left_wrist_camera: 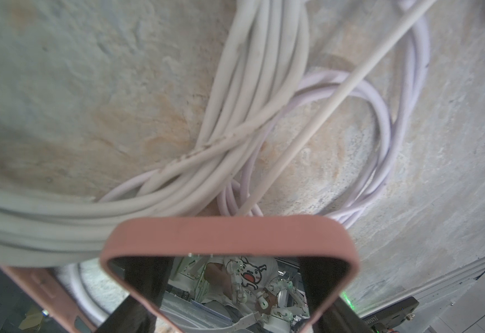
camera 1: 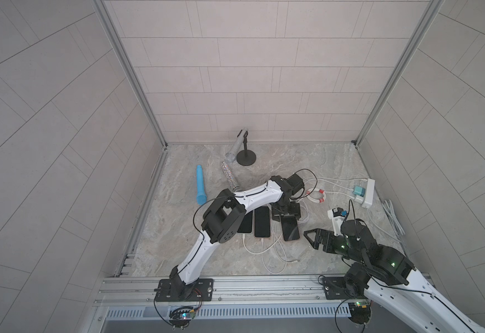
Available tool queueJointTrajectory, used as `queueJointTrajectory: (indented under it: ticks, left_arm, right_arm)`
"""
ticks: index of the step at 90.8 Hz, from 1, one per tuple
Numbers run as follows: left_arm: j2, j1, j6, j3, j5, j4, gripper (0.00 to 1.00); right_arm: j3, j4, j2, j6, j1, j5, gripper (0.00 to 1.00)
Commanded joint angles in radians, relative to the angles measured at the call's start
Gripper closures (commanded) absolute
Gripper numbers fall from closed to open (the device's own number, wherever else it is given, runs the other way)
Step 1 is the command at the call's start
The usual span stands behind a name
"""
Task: Unplug the charging cable from the phone
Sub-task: Place the phone at the center of the board.
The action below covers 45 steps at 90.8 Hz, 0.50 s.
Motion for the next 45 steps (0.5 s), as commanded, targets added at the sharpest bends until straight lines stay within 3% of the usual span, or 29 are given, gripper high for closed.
queueJointTrajectory:
  ticks: [1,45]
  left_arm:
    - [0.021,-0.007,0.033,0.022,-0.001,-0.023,0.84]
    - [-0.012,-0.006,0.041,0.026,-0.006,-0.012,0.44]
  right_arm:
    - [-0.001,0.006,-0.008,-0.014,-0.004,-0.003,0.0]
    - [0.012,0.004,-0.008,-0.017,-0.005,-0.012,0.0]
